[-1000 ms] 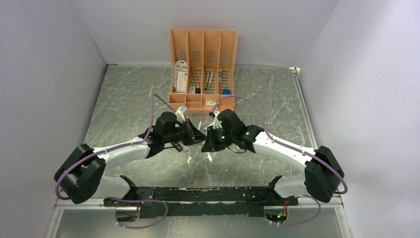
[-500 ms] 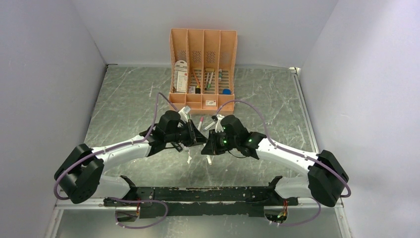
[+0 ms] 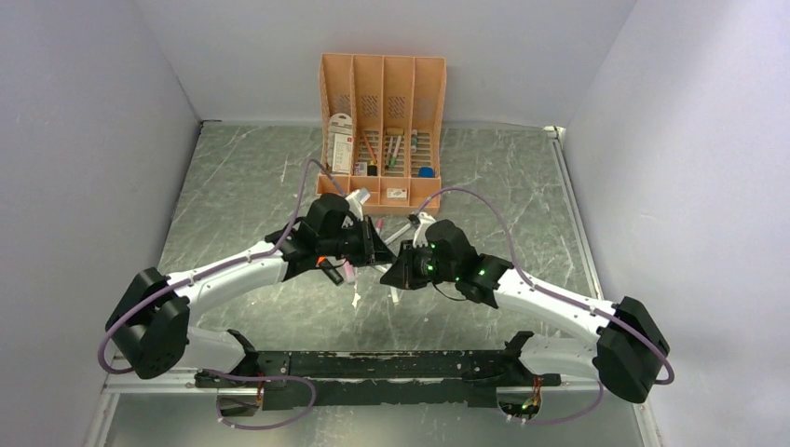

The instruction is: Open the pen caps

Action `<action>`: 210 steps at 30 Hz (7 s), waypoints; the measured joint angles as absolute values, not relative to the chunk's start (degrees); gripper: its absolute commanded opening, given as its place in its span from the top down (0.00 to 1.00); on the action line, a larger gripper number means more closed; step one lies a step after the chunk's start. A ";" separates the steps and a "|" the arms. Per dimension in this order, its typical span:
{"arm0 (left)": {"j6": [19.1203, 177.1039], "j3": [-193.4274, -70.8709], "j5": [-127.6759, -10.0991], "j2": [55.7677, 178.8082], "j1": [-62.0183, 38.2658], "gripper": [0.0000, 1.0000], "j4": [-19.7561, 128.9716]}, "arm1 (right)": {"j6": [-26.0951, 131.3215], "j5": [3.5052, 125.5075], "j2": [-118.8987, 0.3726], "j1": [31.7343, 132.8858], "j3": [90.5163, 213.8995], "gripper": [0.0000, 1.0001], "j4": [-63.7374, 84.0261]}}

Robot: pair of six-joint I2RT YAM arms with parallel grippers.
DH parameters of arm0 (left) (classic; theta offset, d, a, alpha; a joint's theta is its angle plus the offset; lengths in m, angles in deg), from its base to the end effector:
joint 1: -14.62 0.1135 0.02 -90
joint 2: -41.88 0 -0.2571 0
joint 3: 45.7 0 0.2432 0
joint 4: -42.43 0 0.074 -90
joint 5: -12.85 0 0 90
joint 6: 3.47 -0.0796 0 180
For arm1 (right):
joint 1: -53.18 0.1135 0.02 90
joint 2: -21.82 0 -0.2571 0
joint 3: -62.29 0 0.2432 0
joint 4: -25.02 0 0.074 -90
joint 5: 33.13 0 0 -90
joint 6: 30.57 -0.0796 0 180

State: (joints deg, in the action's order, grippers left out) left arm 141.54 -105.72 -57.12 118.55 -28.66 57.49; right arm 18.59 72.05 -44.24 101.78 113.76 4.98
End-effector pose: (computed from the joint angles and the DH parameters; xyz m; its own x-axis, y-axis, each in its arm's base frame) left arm 0.2145 -0.2394 0.2158 -0.9209 -0.1901 -0.3403 0.1775 0.5729 -0.8002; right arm 0.1663 0.2202 0.2015 -0.8509 -0.0108 -0.5252 -0.4097 0.6393 0.6507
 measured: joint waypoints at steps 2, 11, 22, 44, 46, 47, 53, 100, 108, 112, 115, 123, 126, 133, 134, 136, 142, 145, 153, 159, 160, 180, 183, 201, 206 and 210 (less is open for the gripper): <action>139.98 -107.88 -57.12 119.18 -28.62 0.93 59.89 | 18.22 71.32 -43.61 101.80 113.48 1.00 5.46; 134.80 -114.09 -54.78 119.79 -23.55 0.93 66.08 | 17.34 70.10 -41.58 102.55 113.24 1.00 6.97; 129.86 -116.19 -60.55 117.04 -8.75 0.92 66.62 | 17.21 73.88 -39.70 105.02 110.64 1.00 -4.86; 127.46 -109.37 -61.34 102.31 -7.68 0.90 78.14 | 20.82 53.51 -45.25 105.02 120.74 1.00 -20.70; 127.46 -108.51 -61.34 102.00 -7.68 0.90 78.64 | 20.80 49.53 -46.93 104.89 121.85 1.00 -22.30; 127.48 -108.05 -61.31 101.85 -7.68 0.90 78.91 | 20.80 47.50 -47.96 104.69 122.31 1.00 -23.04; 127.87 -106.17 -61.07 101.32 -7.66 0.90 79.10 | 20.97 39.43 -53.71 101.37 122.97 1.00 -25.49; 128.53 -102.48 -58.19 101.06 -7.64 0.89 77.14 | 31.64 43.85 -63.41 84.34 122.94 0.81 -17.62; 128.53 -102.00 -57.58 101.06 -7.64 0.89 77.53 | 31.64 44.51 -63.46 84.30 122.94 0.74 -17.12; 128.44 -101.78 -57.62 101.32 -7.64 0.89 77.81 | 31.64 44.68 -63.52 84.30 122.94 0.73 -17.03; 127.59 -101.96 -58.36 102.94 -7.64 0.89 79.24 | 31.64 44.77 -63.52 84.25 122.94 0.73 -16.90; 125.69 -102.26 -61.73 108.16 -7.64 0.88 82.49 | 31.64 45.12 -63.04 84.19 122.81 0.70 -17.25; 125.38 -102.28 -62.73 108.71 -7.64 0.88 82.89 | 31.64 45.10 -61.42 84.01 122.81 0.69 -17.82; 124.33 -103.11 -65.93 110.35 -7.64 0.86 84.98 | 32.05 45.12 -58.71 83.97 123.49 0.62 -20.33; 124.20 -103.20 -66.54 110.59 -7.64 0.86 85.29 | 32.07 45.16 -58.43 83.97 123.75 0.60 -20.66; 124.09 -103.20 -67.04 111.03 -7.64 0.86 85.55 | 32.27 45.38 -57.62 83.97 124.45 0.56 -21.29; 124.01 -103.07 -67.98 113.23 -7.64 0.78 85.40 | 32.64 47.13 -54.06 83.97 126.27 0.44 -22.17; 123.81 -102.72 -68.09 114.35 -7.64 0.76 85.20 | 33.06 48.77 -52.64 83.97 126.59 0.41 -22.12; 123.33 -101.15 -69.64 116.95 -7.64 0.76 84.61 | 34.00 53.51 -51.92 83.99 126.59 0.39 -22.06; 122.67 -101.10 -72.68 118.65 -7.51 0.76 84.61 | 34.13 56.16 -51.96 84.01 126.59 0.39 -21.60; 122.43 -101.10 -73.16 118.96 -7.44 0.76 84.66 | 34.24 56.57 -51.98 84.03 126.59 0.39 -21.55; 119.31 -108.45 -80.15 128.10 -3.46 0.64 86.73 | 35.37 60.81 -56.46 87.62 126.59 0.36 -18.89; 119.35 -108.45 -80.96 128.49 -3.44 0.63 87.06 | 35.70 60.99 -57.32 88.36 126.59 0.36 -18.67; 118.83 -113.34 -77.01 118.74 -3.42 0.00 90.86 | 39.09 61.03 -66.28 96.73 132.08 0.17 -16.50; 118.10 -114.66 -74.01 114.48 -3.42 0.00 91.98 | 41.19 60.09 -70.95 98.53 135.05 0.18 -16.13; 117.93 -114.81 -72.83 112.18 -3.42 0.00 92.96 | 42.89 59.32 -73.80 98.74 136.56 0.23 -15.98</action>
